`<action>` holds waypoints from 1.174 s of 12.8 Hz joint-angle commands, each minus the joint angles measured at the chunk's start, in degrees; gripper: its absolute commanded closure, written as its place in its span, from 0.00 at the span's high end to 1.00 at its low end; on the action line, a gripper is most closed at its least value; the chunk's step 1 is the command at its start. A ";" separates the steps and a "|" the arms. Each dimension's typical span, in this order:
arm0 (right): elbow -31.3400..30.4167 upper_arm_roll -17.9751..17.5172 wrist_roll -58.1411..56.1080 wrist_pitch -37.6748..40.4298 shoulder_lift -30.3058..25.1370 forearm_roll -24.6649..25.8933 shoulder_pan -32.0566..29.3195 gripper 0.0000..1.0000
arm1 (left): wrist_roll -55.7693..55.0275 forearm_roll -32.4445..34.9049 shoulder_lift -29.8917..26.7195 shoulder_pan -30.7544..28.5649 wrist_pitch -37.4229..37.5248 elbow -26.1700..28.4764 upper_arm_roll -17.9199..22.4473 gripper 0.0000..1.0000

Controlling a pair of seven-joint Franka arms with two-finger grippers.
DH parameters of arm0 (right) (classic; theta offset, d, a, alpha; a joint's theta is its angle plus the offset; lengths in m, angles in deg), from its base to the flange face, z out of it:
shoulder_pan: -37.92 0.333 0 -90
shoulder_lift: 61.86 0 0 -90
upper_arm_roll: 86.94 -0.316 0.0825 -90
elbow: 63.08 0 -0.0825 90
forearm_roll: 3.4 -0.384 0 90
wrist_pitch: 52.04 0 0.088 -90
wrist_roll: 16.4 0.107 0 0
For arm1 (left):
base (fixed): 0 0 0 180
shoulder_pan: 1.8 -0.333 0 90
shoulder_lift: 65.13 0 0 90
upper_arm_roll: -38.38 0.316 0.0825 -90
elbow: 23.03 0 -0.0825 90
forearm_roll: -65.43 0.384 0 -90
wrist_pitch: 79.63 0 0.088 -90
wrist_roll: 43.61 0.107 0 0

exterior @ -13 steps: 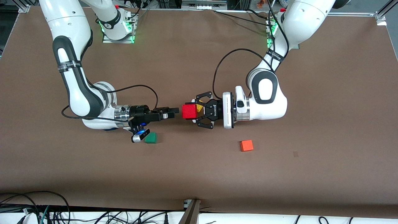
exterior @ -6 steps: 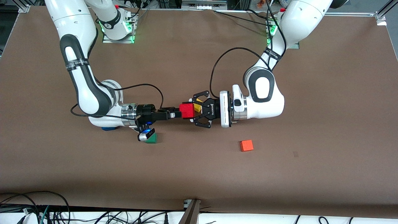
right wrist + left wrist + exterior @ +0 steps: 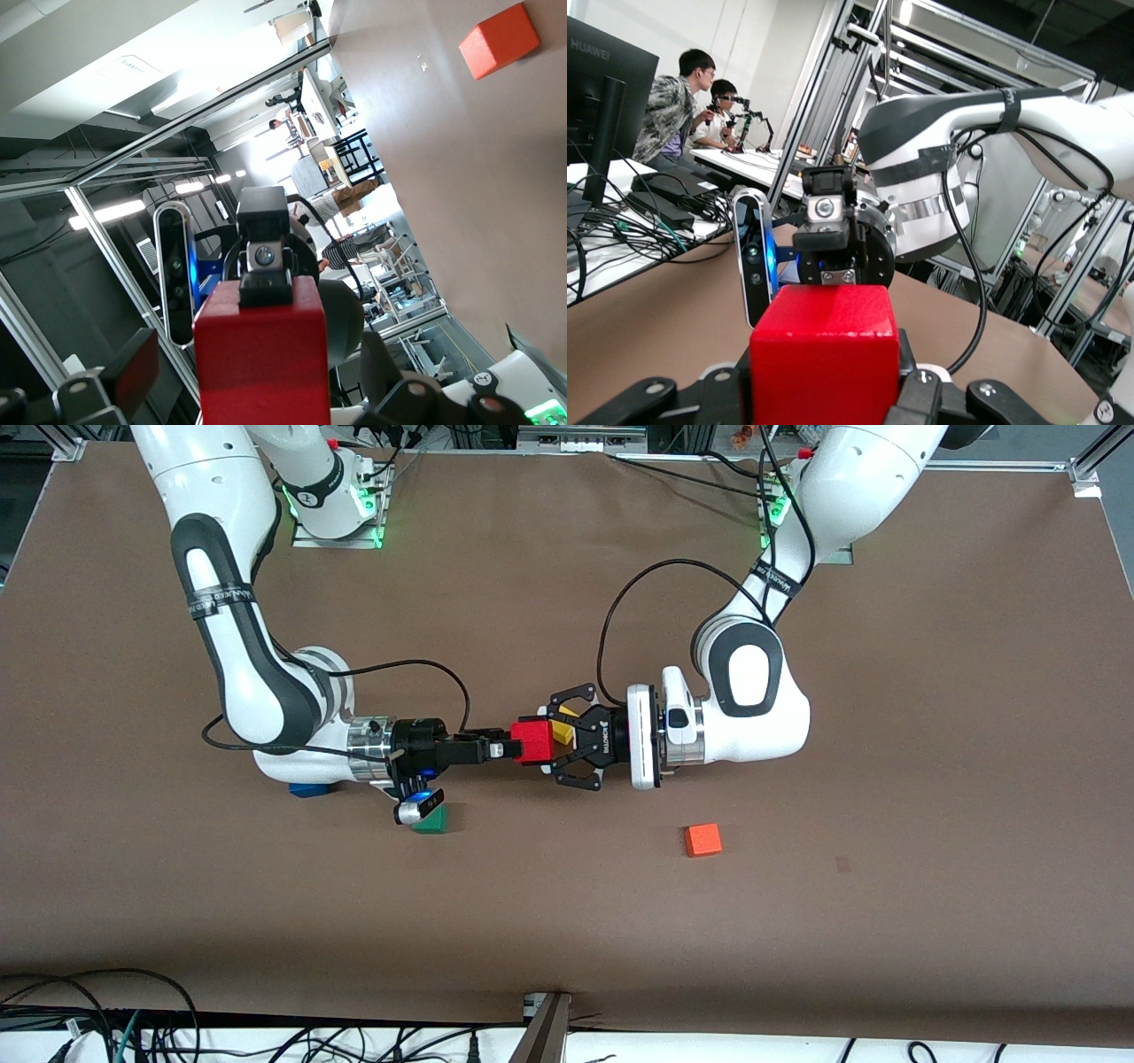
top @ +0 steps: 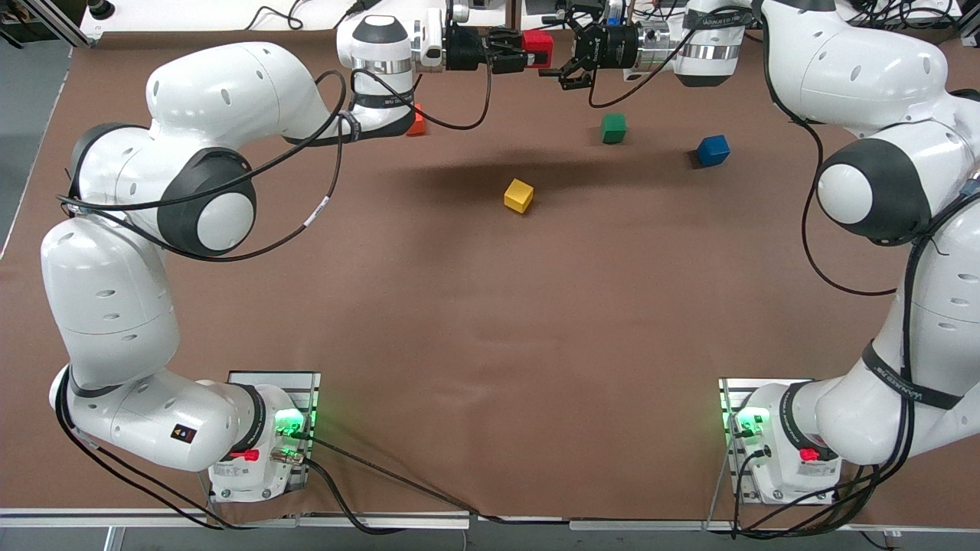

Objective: Pass red block to right arm, stack on blue
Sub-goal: 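Open the left gripper while the right gripper pulls the red cube away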

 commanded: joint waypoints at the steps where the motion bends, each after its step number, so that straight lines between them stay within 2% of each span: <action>1: -1.86 -0.07 -1.31 -0.77 -1.69 -1.37 0.13 0.90 | 1.21 -2.10 0.65 0.50 -0.25 -1.39 0.17 0.00; 2: -1.86 -0.07 -1.48 -0.77 -1.77 -1.19 0.13 0.73 | 1.21 -2.10 0.65 0.50 -0.25 -1.39 0.17 0.00; 3: -1.86 0.02 -2.35 -0.34 -1.77 -1.19 0.13 0.37 | 1.21 -2.10 0.65 0.50 -0.25 -1.48 0.17 0.00; 4: -1.86 0.11 -2.45 -0.16 -1.77 -1.19 0.04 0.19 | 1.21 -2.10 0.56 0.50 -0.25 -1.39 0.17 0.00; 5: -1.86 0.11 -2.45 -0.16 -1.77 -1.19 0.04 0.15 | 1.21 -2.18 0.56 0.50 -0.25 -1.39 0.17 0.00; 7: -1.77 0.37 -2.54 0.19 -1.95 -1.02 0.04 0.14 | 0.60 -2.18 0.30 0.50 -0.25 -1.39 0.17 0.00; 8: -1.77 0.54 -2.54 0.98 -2.21 -0.76 0.04 0.14 | 0.95 -2.53 0.30 0.50 -0.33 -1.39 0.17 0.76; 9: -1.77 0.63 -2.54 1.25 -2.21 -0.14 -0.13 0.14 | 1.47 -3.84 -0.14 0.33 -0.25 -1.22 0.08 1.00; 12: -1.68 0.90 -2.45 1.16 -2.30 0.74 -0.31 0.14 | 1.13 -4.12 -1.98 0.50 -0.42 -0.95 0.08 1.00; 15: -1.33 4.84 -2.54 1.25 -2.91 9.94 -0.48 0.14 | -1.32 -3.51 -6.19 -0.20 -2.44 1.86 0.60 1.00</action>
